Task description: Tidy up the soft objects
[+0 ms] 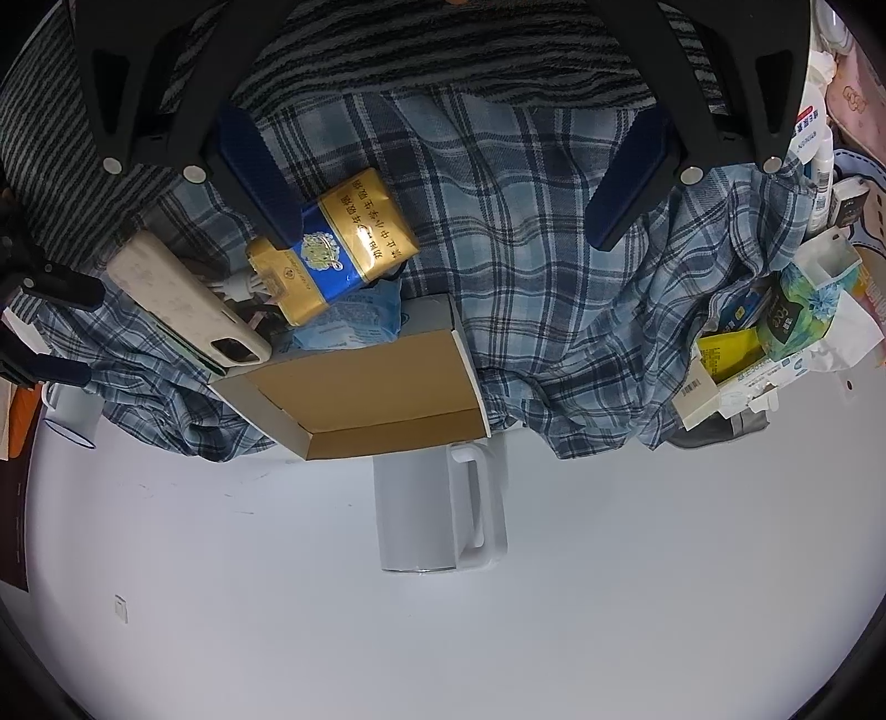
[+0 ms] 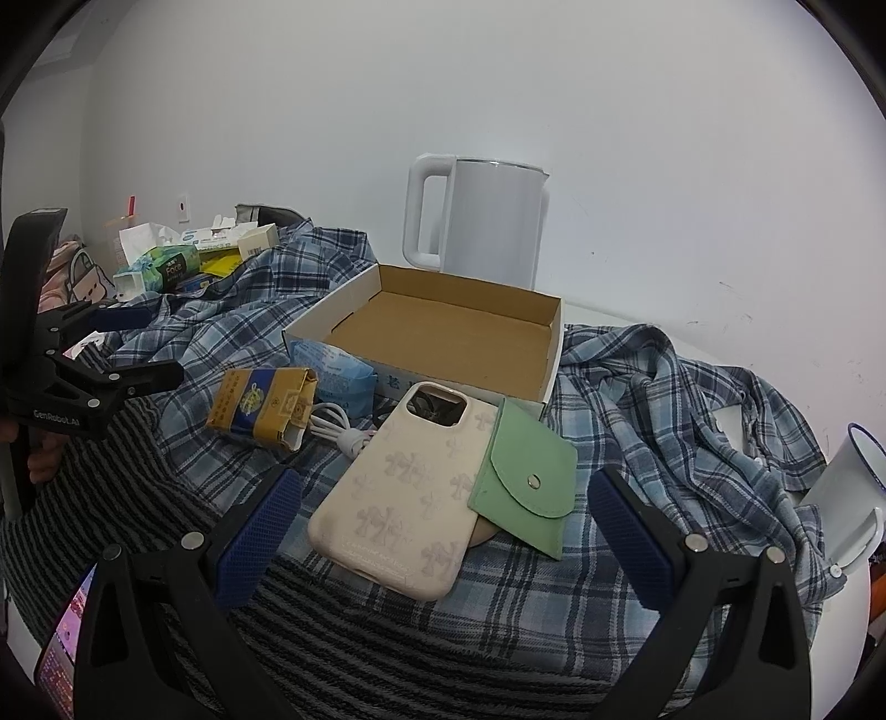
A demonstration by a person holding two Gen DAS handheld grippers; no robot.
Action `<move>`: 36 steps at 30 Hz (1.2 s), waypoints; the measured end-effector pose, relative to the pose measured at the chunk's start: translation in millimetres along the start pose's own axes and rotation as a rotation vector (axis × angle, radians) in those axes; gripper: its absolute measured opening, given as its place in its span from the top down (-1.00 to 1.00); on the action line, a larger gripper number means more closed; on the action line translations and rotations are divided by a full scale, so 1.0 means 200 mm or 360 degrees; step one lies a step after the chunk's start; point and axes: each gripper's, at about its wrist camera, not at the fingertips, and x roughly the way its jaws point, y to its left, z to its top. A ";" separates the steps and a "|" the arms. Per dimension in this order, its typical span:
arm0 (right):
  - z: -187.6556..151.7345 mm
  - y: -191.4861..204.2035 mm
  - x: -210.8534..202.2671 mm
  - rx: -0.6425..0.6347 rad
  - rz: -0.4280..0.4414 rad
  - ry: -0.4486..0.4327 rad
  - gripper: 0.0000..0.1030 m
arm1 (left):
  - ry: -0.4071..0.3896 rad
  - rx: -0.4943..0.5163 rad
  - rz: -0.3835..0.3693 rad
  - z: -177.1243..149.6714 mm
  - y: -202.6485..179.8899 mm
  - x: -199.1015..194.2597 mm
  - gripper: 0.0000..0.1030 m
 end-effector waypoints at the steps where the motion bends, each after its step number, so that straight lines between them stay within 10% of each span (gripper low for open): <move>1: 0.00 0.00 0.00 0.0003 -0.0001 0.0002 -1.00 | -0.0003 0.0002 0.0002 0.00 0.00 0.00 -1.00; 36: 0.00 0.01 0.00 0.0009 -0.0011 0.0013 -1.00 | 0.0038 0.0049 -0.0001 0.01 -0.04 0.01 -1.00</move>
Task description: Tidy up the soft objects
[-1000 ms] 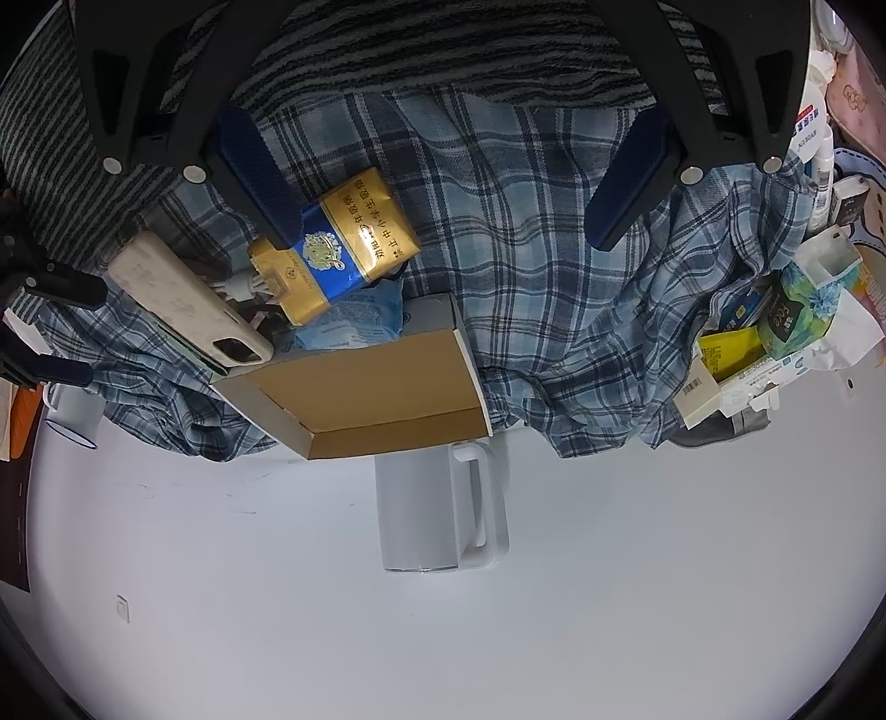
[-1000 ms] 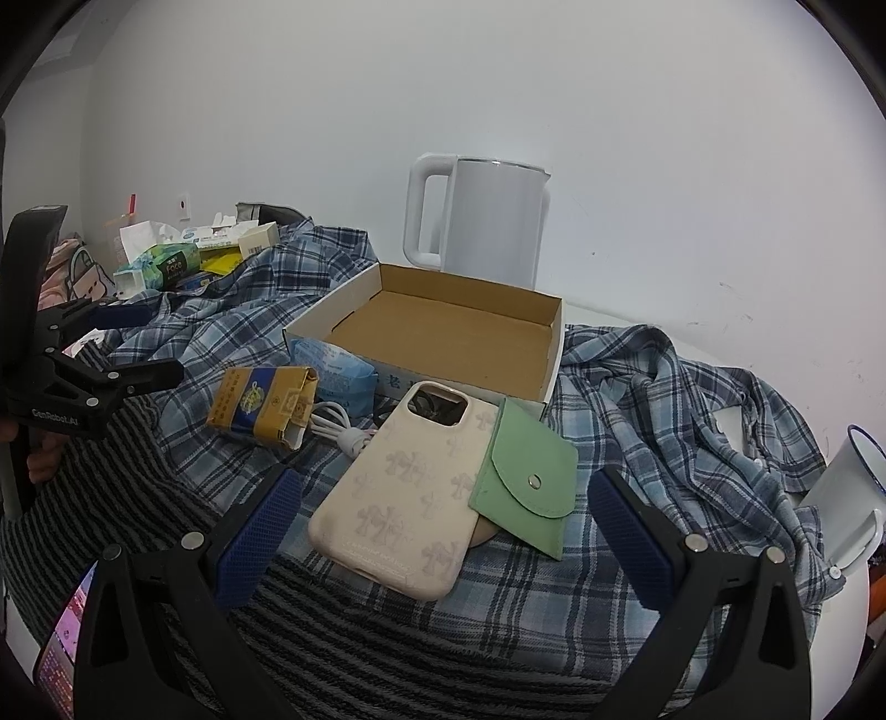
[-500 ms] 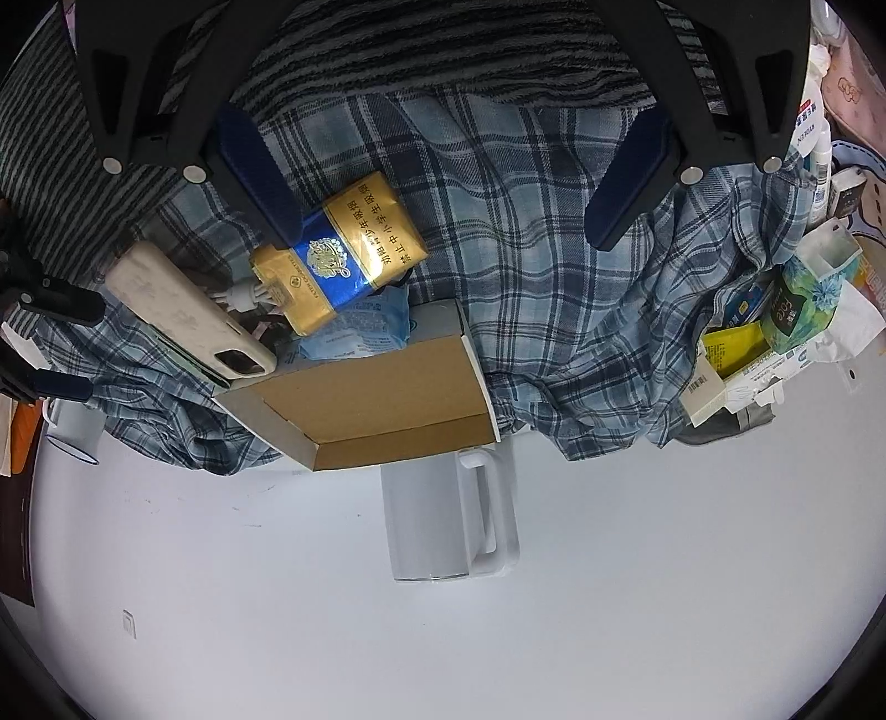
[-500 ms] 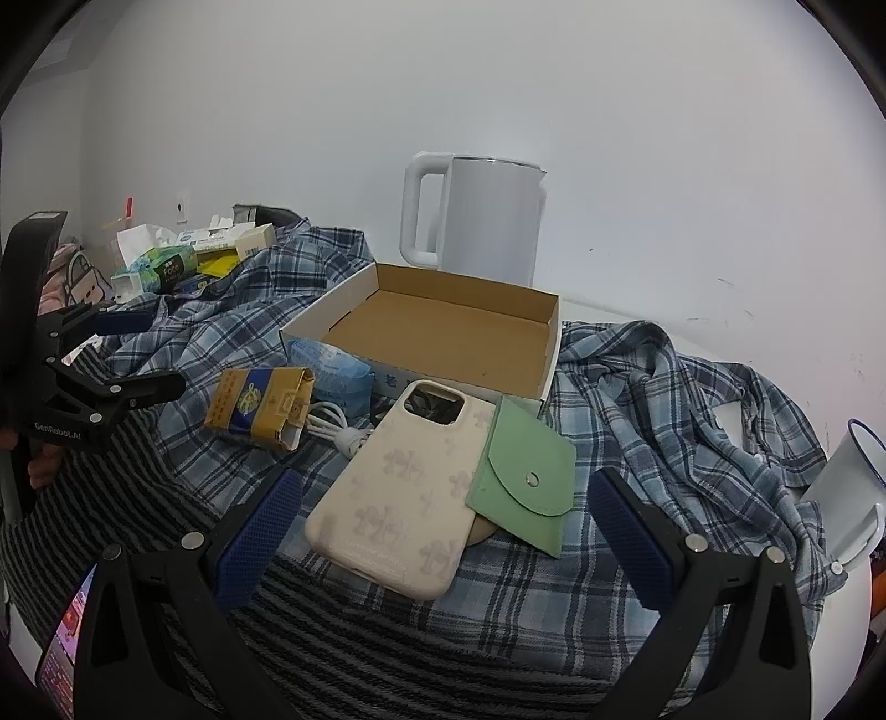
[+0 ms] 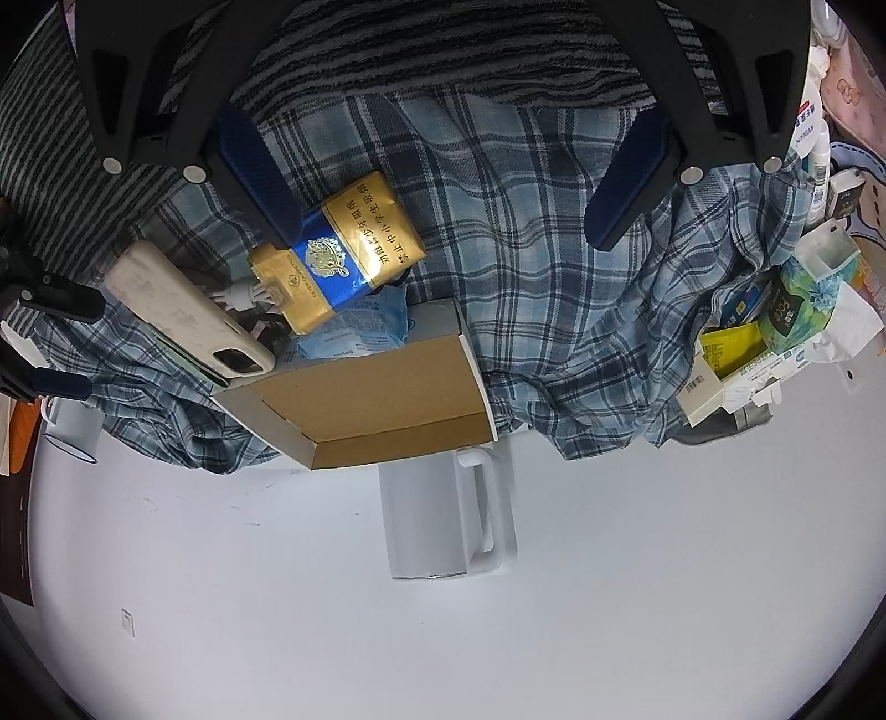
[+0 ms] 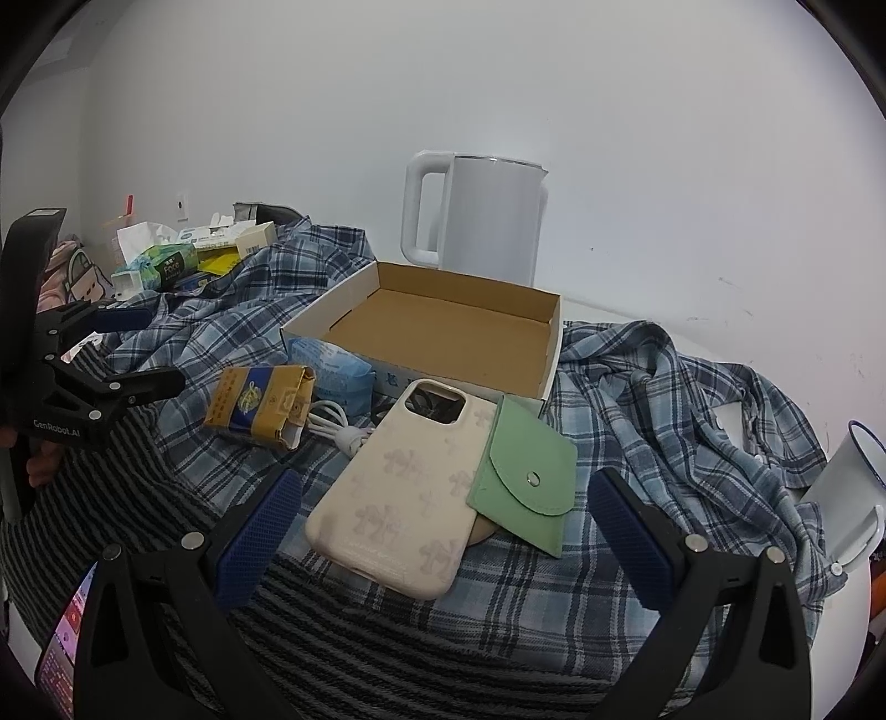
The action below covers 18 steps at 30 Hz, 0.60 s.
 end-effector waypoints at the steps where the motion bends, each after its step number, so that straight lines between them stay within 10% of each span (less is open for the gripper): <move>1: 0.00 0.00 0.00 -0.0001 0.0000 -0.0003 -1.00 | 0.0005 -0.0002 -0.0002 0.00 0.00 0.00 -1.00; 18: 0.00 0.00 0.03 -0.0010 -0.0002 0.0036 -1.00 | 0.0047 0.0000 0.0039 0.03 0.01 0.02 -1.00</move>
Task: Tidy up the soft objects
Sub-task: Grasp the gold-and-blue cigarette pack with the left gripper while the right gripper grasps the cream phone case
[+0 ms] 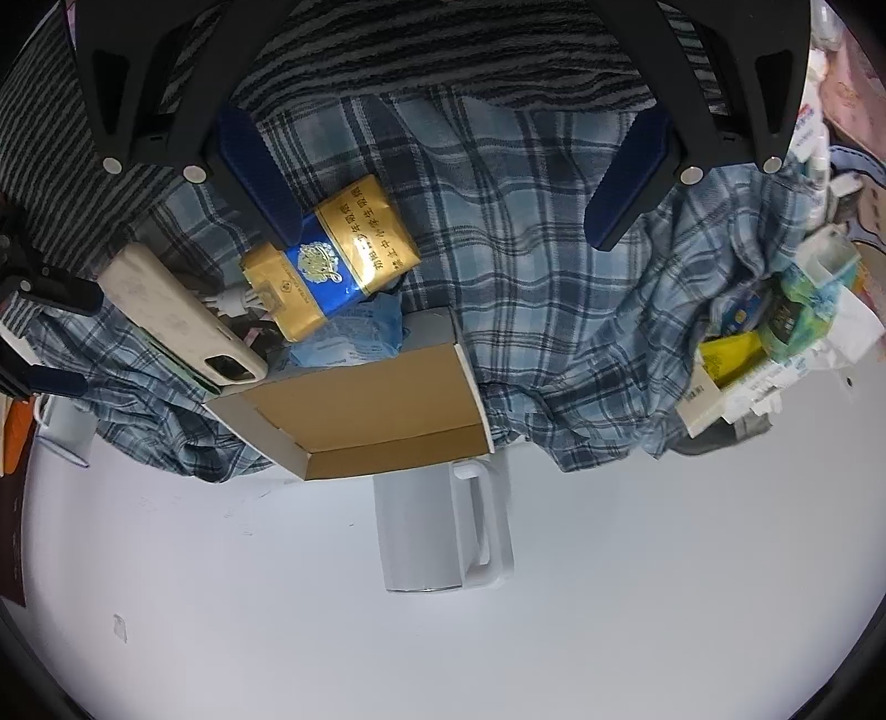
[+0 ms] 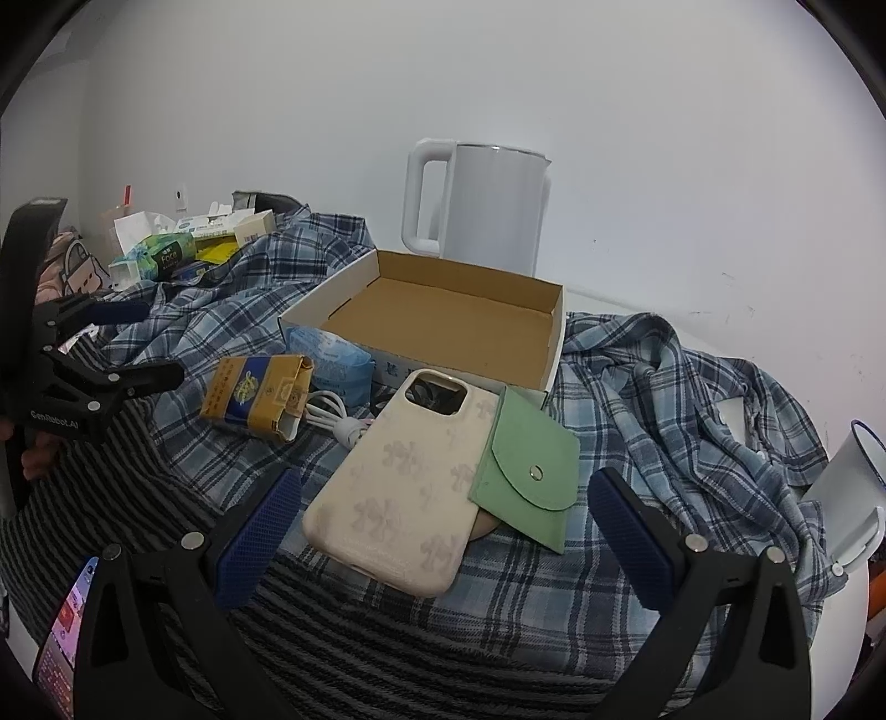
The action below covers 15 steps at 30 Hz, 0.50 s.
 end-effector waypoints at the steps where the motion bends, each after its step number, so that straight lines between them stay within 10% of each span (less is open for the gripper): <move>1: 0.00 0.00 0.01 -0.0001 0.0001 0.0009 -1.00 | -0.0014 0.0009 -0.0010 0.01 -0.01 -0.02 -1.00; 7: -0.01 0.00 -0.01 -0.0006 -0.0007 -0.0040 -1.00 | 0.0164 -0.0362 -0.0455 0.12 0.01 0.06 -1.00; 15: -0.01 -0.01 -0.03 0.0012 0.0014 -0.0060 -1.00 | 0.0389 -0.0482 -0.0339 0.13 -0.04 0.32 -1.00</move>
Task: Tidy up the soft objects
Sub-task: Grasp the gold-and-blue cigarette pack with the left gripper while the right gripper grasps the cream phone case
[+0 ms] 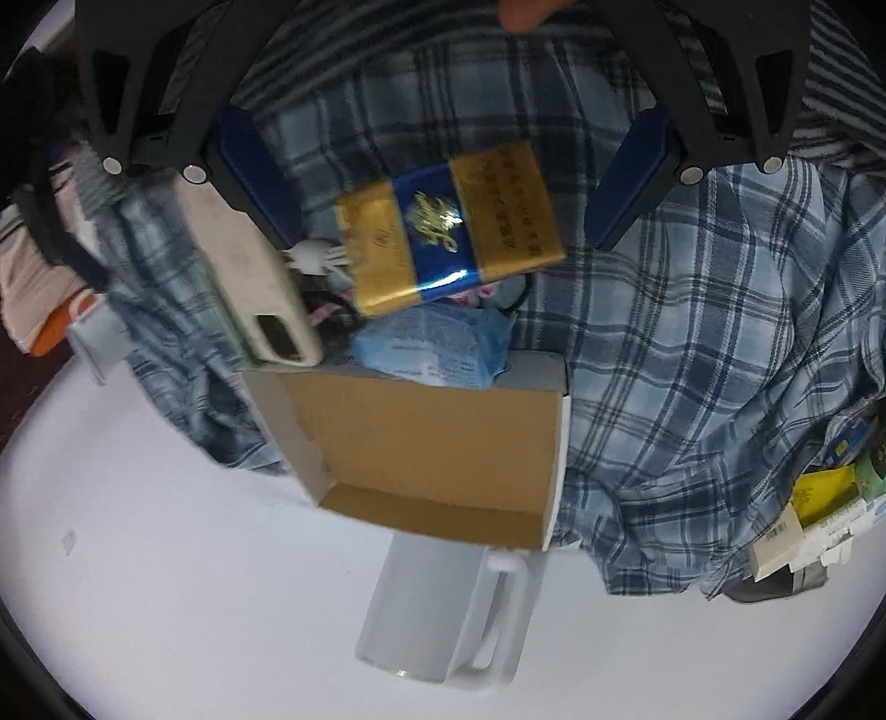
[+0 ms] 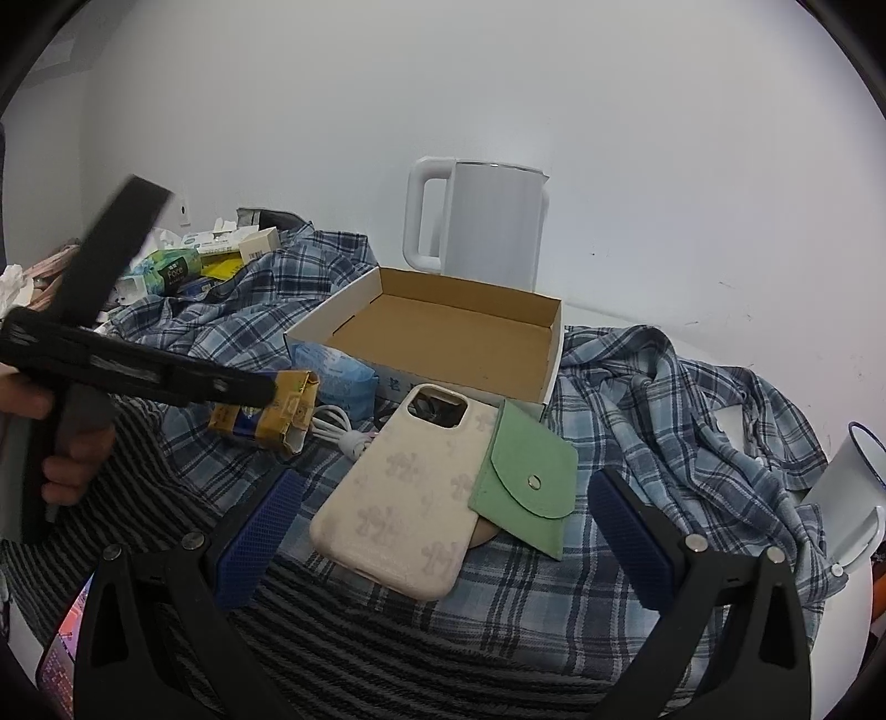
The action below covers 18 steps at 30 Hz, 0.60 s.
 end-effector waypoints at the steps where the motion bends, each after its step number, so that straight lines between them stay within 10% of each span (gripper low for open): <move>1: 0.00 0.00 0.00 0.0003 0.0003 -0.0005 -1.00 | 0.0006 0.0006 0.0007 0.00 -0.01 0.01 -1.00; 12: 0.01 -0.03 0.02 0.0058 -0.0002 0.0049 -1.00 | 0.0070 0.0011 -0.0049 -0.04 0.00 0.11 -0.78; 18: 0.01 -0.05 -0.05 0.0133 -0.0007 0.0021 -1.00 | -0.0102 -0.0021 -0.0118 -0.07 0.02 0.00 -0.77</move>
